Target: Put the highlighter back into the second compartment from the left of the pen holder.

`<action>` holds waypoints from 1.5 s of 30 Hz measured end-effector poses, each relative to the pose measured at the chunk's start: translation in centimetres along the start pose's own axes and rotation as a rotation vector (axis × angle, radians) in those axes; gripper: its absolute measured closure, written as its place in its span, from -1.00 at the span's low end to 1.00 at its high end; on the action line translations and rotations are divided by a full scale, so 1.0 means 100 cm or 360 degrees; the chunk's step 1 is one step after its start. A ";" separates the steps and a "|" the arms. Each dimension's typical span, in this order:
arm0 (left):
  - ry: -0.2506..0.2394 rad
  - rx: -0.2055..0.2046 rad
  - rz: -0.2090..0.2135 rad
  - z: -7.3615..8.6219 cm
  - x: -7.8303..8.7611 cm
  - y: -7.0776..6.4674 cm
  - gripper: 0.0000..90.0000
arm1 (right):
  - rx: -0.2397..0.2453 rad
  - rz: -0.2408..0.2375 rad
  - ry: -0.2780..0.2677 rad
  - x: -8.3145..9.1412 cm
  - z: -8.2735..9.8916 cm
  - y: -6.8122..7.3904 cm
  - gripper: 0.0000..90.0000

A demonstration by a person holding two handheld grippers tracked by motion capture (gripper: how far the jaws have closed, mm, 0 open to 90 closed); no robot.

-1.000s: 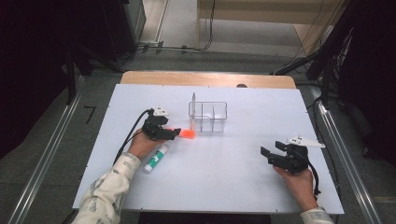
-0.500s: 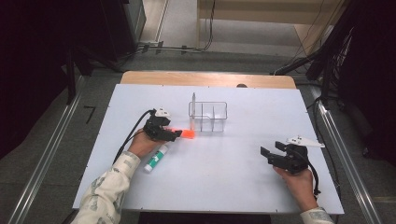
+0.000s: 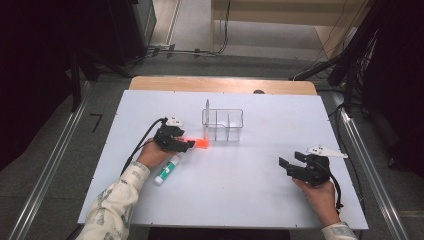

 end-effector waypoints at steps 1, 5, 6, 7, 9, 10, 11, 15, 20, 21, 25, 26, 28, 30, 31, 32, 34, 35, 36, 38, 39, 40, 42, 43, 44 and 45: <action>0.0000 -0.0002 0.0002 0.000 0.000 0.000 -0.19 | -0.0002 -0.0001 0.0001 0.000 0.000 0.000 -0.41; 0.0017 -0.0041 0.0020 0.001 0.001 -0.002 -0.12 | -0.0008 -0.0008 0.0002 0.000 0.000 0.000 -0.41; 0.0021 -0.0048 0.0025 0.001 0.001 -0.002 -0.10 | -0.0009 -0.0008 0.0002 0.000 0.000 0.000 -0.41; 0.0039 -0.0062 0.0030 0.002 0.001 -0.003 -0.09 | -0.0010 -0.0008 0.0003 0.000 0.000 0.000 -0.41; 0.0069 -0.0100 0.0042 0.002 0.000 -0.004 -0.07 | -0.0009 -0.0009 0.0005 -0.001 0.000 0.000 -0.41; 0.0086 -0.0117 0.0042 0.002 0.001 -0.005 -0.04 | -0.0007 -0.0009 0.0005 -0.001 0.000 0.000 -0.41; 0.0097 -0.0136 0.0044 0.002 0.000 -0.006 -0.02 | -0.0010 -0.0011 0.0007 -0.001 0.000 0.000 -0.41; 0.0127 -0.0167 0.0063 0.003 -0.001 -0.008 0.00 | -0.0010 -0.0013 0.0009 0.000 0.000 0.000 -0.41; 0.0147 -0.0216 0.0077 0.004 0.000 -0.010 0.07 | -0.0012 -0.0014 0.0009 0.000 0.001 0.000 -0.41; 0.0157 -0.0227 0.0081 0.005 0.000 -0.011 0.09 | -0.0014 -0.0015 0.0009 -0.001 0.001 -0.001 -0.41; 0.0176 -0.0265 0.0085 0.006 0.002 -0.012 0.14 | -0.0015 -0.0016 0.0010 -0.001 0.001 0.000 -0.41; 0.0179 -0.0276 0.0077 0.007 0.002 -0.012 0.14 | -0.0014 -0.0016 0.0010 -0.001 0.001 0.000 -0.41; 0.0181 -0.0303 0.0082 0.007 0.002 -0.012 0.16 | -0.0015 -0.0017 0.0010 -0.001 0.001 0.000 -0.41; 0.0173 -0.0317 0.0083 0.007 0.002 -0.013 0.18 | -0.0014 -0.0017 0.0013 -0.001 0.001 0.000 -0.41; 0.0183 -0.0336 0.0089 0.007 0.002 -0.014 0.19 | -0.0016 -0.0018 0.0013 -0.001 0.001 0.000 -0.41; 0.0182 -0.0346 0.0089 0.007 0.002 -0.014 0.21 | -0.0016 -0.0019 0.0012 -0.001 0.001 0.000 -0.41; 0.0179 -0.0363 0.0096 0.007 0.003 -0.015 0.23 | -0.0020 -0.0020 0.0014 -0.001 0.001 0.000 -0.41; 0.0183 -0.0380 0.0098 0.008 0.003 -0.015 0.24 | -0.0021 -0.0021 0.0015 -0.001 0.001 0.000 -0.41; 0.0184 -0.0382 0.0099 0.008 0.003 -0.015 0.25 | -0.0021 -0.0022 0.0016 -0.001 0.001 0.000 -0.41; 0.0180 -0.0395 0.0114 0.008 0.003 -0.016 0.27 | -0.0021 -0.0023 0.0016 -0.001 0.001 0.000 -0.41; 0.0173 -0.0395 0.0115 0.008 0.003 -0.016 0.28 | -0.0021 -0.0023 0.0016 -0.001 0.001 0.000 -0.41; 0.0173 -0.0394 0.0119 0.008 0.003 -0.017 0.29 | -0.0021 -0.0024 0.0016 -0.001 0.001 0.000 -0.41; 0.0173 -0.0396 0.0131 0.008 0.003 -0.017 0.30 | -0.0022 -0.0026 0.0016 -0.001 0.001 0.000 -0.41; 0.0175 -0.0395 0.0141 0.008 0.003 -0.017 0.31 | -0.0022 -0.0026 0.0019 -0.001 0.001 0.000 -0.41; 0.0176 -0.0394 0.0151 0.009 0.003 -0.017 0.31 | -0.0024 -0.0027 0.0019 -0.001 0.001 0.000 -0.41; 0.0180 -0.0397 0.0155 0.009 0.004 -0.017 0.32 | -0.0024 -0.0028 0.0020 -0.001 0.001 0.000 -0.41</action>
Point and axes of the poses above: each handheld gripper's, and its own axes: x roughly backward along the jaws, z roughly out of its underside, y roughly to its left, the point moved 8 cm from there along -x, roughly forward along the jaws, and after that the axes turned 6 degrees about z, right-handed, at the moved point
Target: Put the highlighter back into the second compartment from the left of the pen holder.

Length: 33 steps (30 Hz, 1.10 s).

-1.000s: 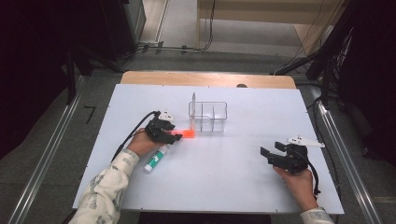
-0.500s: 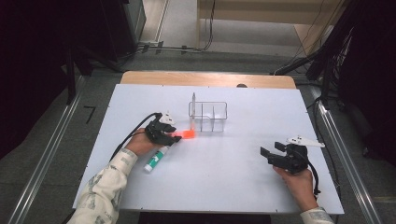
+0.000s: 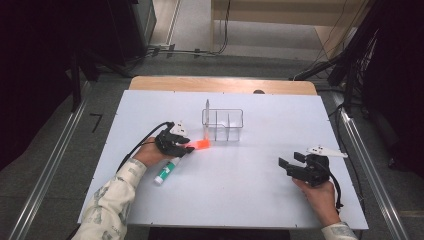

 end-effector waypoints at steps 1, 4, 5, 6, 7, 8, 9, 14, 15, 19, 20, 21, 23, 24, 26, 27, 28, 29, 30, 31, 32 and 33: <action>-0.0006 0.0003 0.0001 0.000 0.000 0.000 0.32 | 0.0000 -0.0001 0.0000 0.000 0.000 0.000 -0.41; 0.0000 -0.0007 0.0021 0.000 0.000 -0.001 0.35 | 0.0000 -0.0005 0.0004 0.000 0.000 0.000 -0.41; -0.0004 -0.0001 0.0027 0.000 0.000 -0.002 0.36 | 0.0000 -0.0007 0.0005 0.000 0.000 0.000 -0.41; -0.0003 -0.0008 0.0035 0.000 0.000 -0.002 0.37 | 0.0000 -0.0006 0.0005 0.000 0.000 0.000 -0.41; 0.0004 -0.0021 0.0033 0.001 0.000 -0.002 0.39 | -0.0001 -0.0007 0.0005 -0.001 0.000 0.000 -0.41; -0.0002 -0.0014 0.0038 0.001 0.000 -0.003 0.40 | -0.0001 -0.0007 0.0006 0.000 0.000 0.000 -0.41; -0.0002 -0.0019 0.0043 0.001 0.000 -0.003 0.43 | -0.0002 -0.0007 0.0006 0.000 0.000 0.001 -0.41; -0.0005 -0.0029 0.0048 0.001 0.000 -0.004 0.46 | -0.0001 -0.0008 0.0005 0.000 0.000 0.000 -0.41; -0.0006 -0.0030 0.0048 0.001 0.000 -0.004 0.46 | -0.0003 -0.0008 0.0005 0.000 0.000 0.000 -0.41; -0.0011 -0.0056 0.0034 0.001 0.000 -0.004 0.47 | -0.0003 -0.0009 0.0005 0.000 0.000 0.000 -0.41; -0.0003 -0.0068 0.0037 0.001 0.000 -0.005 0.47 | -0.0003 -0.0009 0.0004 0.000 0.000 0.000 -0.41; -0.0003 -0.0078 0.0035 0.001 0.001 -0.005 0.47 | -0.0003 -0.0009 0.0004 0.000 0.000 0.000 -0.41; -0.0010 -0.0097 0.0029 0.001 0.001 -0.006 0.47 | -0.0002 -0.0010 0.0005 0.000 0.000 0.000 -0.41; -0.0005 -0.0113 0.0030 0.001 0.001 -0.007 0.47 | -0.0003 -0.0010 0.0006 0.000 0.000 0.000 -0.41; -0.0016 -0.0127 0.0034 0.001 0.002 -0.008 0.47 | -0.0004 -0.0010 0.0005 0.000 0.000 0.000 -0.41; -0.0015 -0.0135 0.0030 0.001 0.003 -0.008 0.47 | -0.0003 -0.0010 0.0004 0.000 0.000 0.000 -0.41; -0.0029 -0.0135 0.0037 0.000 0.004 -0.008 0.47 | -0.0003 -0.0011 0.0004 0.000 0.000 0.000 -0.41; -0.0037 -0.0136 0.0029 0.000 0.005 -0.008 0.48 | -0.0003 -0.0010 0.0006 0.000 0.000 0.000 -0.41; -0.0046 -0.0129 0.0034 -0.001 0.005 -0.008 0.48 | -0.0003 -0.0010 0.0006 0.000 0.000 0.000 -0.41; -0.0047 -0.0128 0.0042 -0.001 0.006 -0.008 0.48 | -0.0004 -0.0010 0.0006 0.000 0.000 0.000 -0.41; -0.0049 -0.0125 0.0042 -0.001 0.007 -0.008 0.48 | -0.0003 -0.0011 0.0006 0.000 0.000 0.000 -0.41; -0.0043 -0.0128 0.0041 0.000 0.007 -0.008 0.48 | -0.0004 -0.0011 0.0006 0.000 0.000 0.000 -0.41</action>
Point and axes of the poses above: each handheld gripper's, and its own axes: x roughly backward along the jaws, z roughly out of its underside, y roughly to its left, the point moved 8 cm from there along -x, roughly forward along the jaws, and after that the axes turned 6 degrees about z, right-handed, at the moved point
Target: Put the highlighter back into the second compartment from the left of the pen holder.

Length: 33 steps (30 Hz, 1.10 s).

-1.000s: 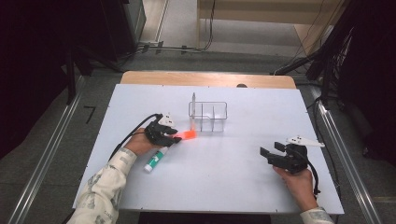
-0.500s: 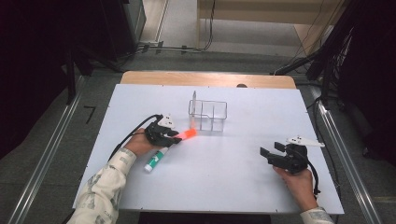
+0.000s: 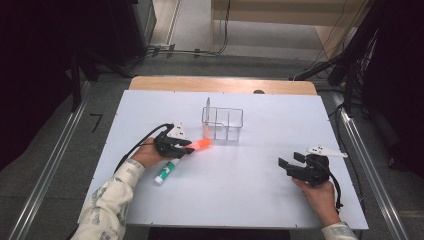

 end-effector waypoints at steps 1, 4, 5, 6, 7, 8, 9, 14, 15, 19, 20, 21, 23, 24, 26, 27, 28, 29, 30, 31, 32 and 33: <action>0.0010 -0.0001 0.0002 0.001 0.000 0.000 0.48 | -0.0003 0.0000 0.0001 0.000 0.000 0.000 -0.41; 0.0004 0.0007 0.0001 0.002 0.001 0.000 0.48 | -0.0004 0.0001 0.0002 0.000 0.000 0.000 -0.41; 0.0001 0.0007 -0.0001 0.001 0.001 -0.001 0.48 | -0.0002 0.0000 0.0000 0.000 0.000 0.000 -0.41; -0.0008 0.0002 -0.0001 0.001 0.002 -0.001 0.48 | -0.0003 0.0000 0.0000 0.000 0.000 0.000 -0.41; -0.0011 -0.0003 -0.0001 0.000 0.003 -0.001 0.48 | -0.0005 -0.0001 0.0001 0.000 0.000 0.000 -0.41; -0.0028 0.0006 0.0000 -0.001 0.004 -0.002 0.48 | -0.0005 0.0000 0.0001 0.000 0.000 0.000 -0.41; -0.0039 0.0003 -0.0005 -0.003 0.005 -0.002 0.48 | -0.0006 -0.0001 0.0002 0.000 0.000 0.000 -0.40; -0.0093 0.0004 -0.0019 -0.008 0.010 -0.003 0.48 | -0.0006 -0.0001 -0.0003 0.000 0.000 0.000 -0.41; -0.0104 0.0016 -0.0019 -0.009 0.012 -0.004 0.48 | -0.0006 -0.0003 -0.0002 0.000 0.000 0.001 -0.41; -0.0167 0.0006 -0.0007 -0.016 0.017 -0.009 0.48 | -0.0006 -0.0004 -0.0004 0.000 -0.001 0.001 -0.40; -0.0188 0.0013 -0.0003 -0.019 0.018 -0.011 0.48 | -0.0005 -0.0003 -0.0002 0.000 -0.001 0.001 -0.41; -0.0205 0.0005 0.0002 -0.020 0.019 -0.012 0.48 | -0.0005 -0.0002 -0.0002 0.000 0.000 0.001 -0.41; -0.0232 0.0007 0.0010 -0.023 0.021 -0.014 0.48 | -0.0007 -0.0003 -0.0002 0.000 -0.001 0.001 -0.40; -0.0250 0.0010 0.0014 -0.025 0.023 -0.015 0.48 | -0.0007 -0.0005 -0.0003 0.000 -0.001 0.001 -0.40; -0.0283 0.0021 0.0018 -0.028 0.025 -0.017 0.48 | -0.0005 -0.0003 -0.0003 0.000 0.000 0.001 -0.40; -0.0302 0.0027 0.0026 -0.030 0.026 -0.017 0.48 | -0.0005 -0.0002 -0.0003 0.000 0.000 0.001 -0.40; -0.0317 0.0035 0.0032 -0.032 0.027 -0.018 0.48 | -0.0004 -0.0002 -0.0004 0.000 -0.001 0.001 -0.40; -0.0334 0.0036 0.0034 -0.033 0.028 -0.019 0.48 | -0.0003 -0.0001 -0.0004 0.000 -0.001 0.001 -0.40; -0.0356 0.0041 0.0042 -0.035 0.028 -0.020 0.48 | -0.0003 -0.0001 -0.0004 0.000 -0.001 0.001 -0.40; -0.0370 0.0050 0.0042 -0.036 0.029 -0.020 0.48 | -0.0004 -0.0002 -0.0003 0.000 0.000 0.001 -0.40; -0.0383 0.0045 0.0042 -0.038 0.030 -0.021 0.48 | -0.0005 -0.0003 -0.0001 0.000 0.000 0.001 -0.40; -0.0401 0.0049 0.0048 -0.040 0.031 -0.022 0.48 | -0.0006 -0.0004 -0.0002 0.000 0.000 0.002 -0.40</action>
Point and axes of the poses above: each handheld gripper's, and its own axes: x roughly backward along the jaws, z roughly out of its underside, y roughly to its left, the point moved 8 cm from there along -x, roughly forward along the jaws, and after that the axes turned 6 degrees about z, right-handed, at the moved point
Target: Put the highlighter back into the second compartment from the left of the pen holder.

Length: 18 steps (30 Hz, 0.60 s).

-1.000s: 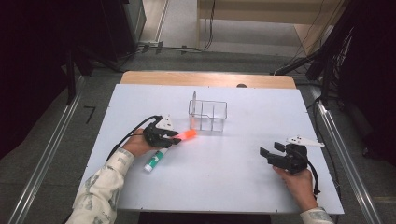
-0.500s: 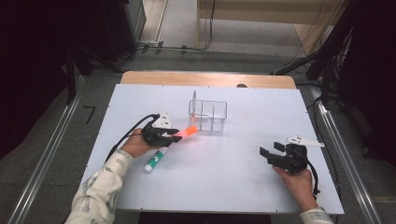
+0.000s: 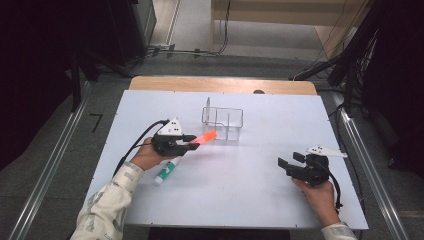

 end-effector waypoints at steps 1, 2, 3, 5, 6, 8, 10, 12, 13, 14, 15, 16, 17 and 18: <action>-0.0016 0.0004 -0.0004 -0.002 0.000 0.000 0.48 | 0.0000 0.0002 0.0002 0.000 0.000 0.000 -0.40; -0.0024 0.0003 -0.0004 -0.003 0.000 -0.001 0.48 | 0.0000 0.0001 0.0001 0.000 0.000 0.000 -0.40; -0.0036 0.0007 -0.0004 -0.005 0.000 -0.001 0.48 | -0.0001 0.0001 0.0002 0.000 0.000 0.000 -0.40; -0.0065 0.0016 -0.0003 -0.009 0.000 -0.002 0.48 | 0.0001 0.0002 0.0001 0.000 0.000 0.000 -0.40; -0.0072 0.0018 -0.0003 -0.010 0.000 -0.002 0.48 | 0.0002 0.0002 0.0002 0.000 0.000 0.000 -0.40; -0.0095 0.0031 -0.0016 -0.014 0.000 -0.002 0.48 | 0.0001 0.0001 0.0000 0.000 0.000 0.000 -0.40; -0.0115 0.0043 -0.0022 -0.016 0.000 -0.001 0.48 | 0.0003 0.0001 -0.0002 0.000 0.000 0.000 -0.40; -0.0141 0.0062 -0.0028 -0.018 0.000 0.000 0.48 | 0.0005 0.0001 -0.0003 0.000 0.000 0.000 -0.40; -0.0150 0.0068 -0.0029 -0.019 0.000 0.000 0.48 | 0.0004 -0.0001 -0.0003 0.000 0.000 0.000 -0.40; -0.0166 0.0081 -0.0034 -0.020 0.000 0.000 0.48 | 0.0004 -0.0002 -0.0002 0.000 0.000 0.000 -0.40; -0.0173 0.0085 -0.0030 -0.021 0.000 0.000 0.48 | 0.0005 -0.0001 -0.0002 0.000 0.000 0.000 -0.40; -0.0178 0.0081 -0.0034 -0.022 -0.001 0.000 0.48 | 0.0003 -0.0001 -0.0002 0.000 0.000 0.000 -0.40; -0.0186 0.0083 -0.0039 -0.023 -0.001 -0.001 0.48 | 0.0002 -0.0002 0.0000 0.000 0.000 0.000 -0.40; -0.0194 0.0088 -0.0040 -0.024 -0.001 -0.001 0.48 | 0.0005 -0.0002 -0.0001 0.000 0.000 0.000 -0.40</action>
Point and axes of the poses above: each handheld gripper's, and its own axes: x roughly backward along the jaws, z roughly out of its underside, y roughly to its left, the point moved 8 cm from there along -x, roughly forward along the jaws, and after that the axes turned 6 degrees about z, right-handed, at the moved point
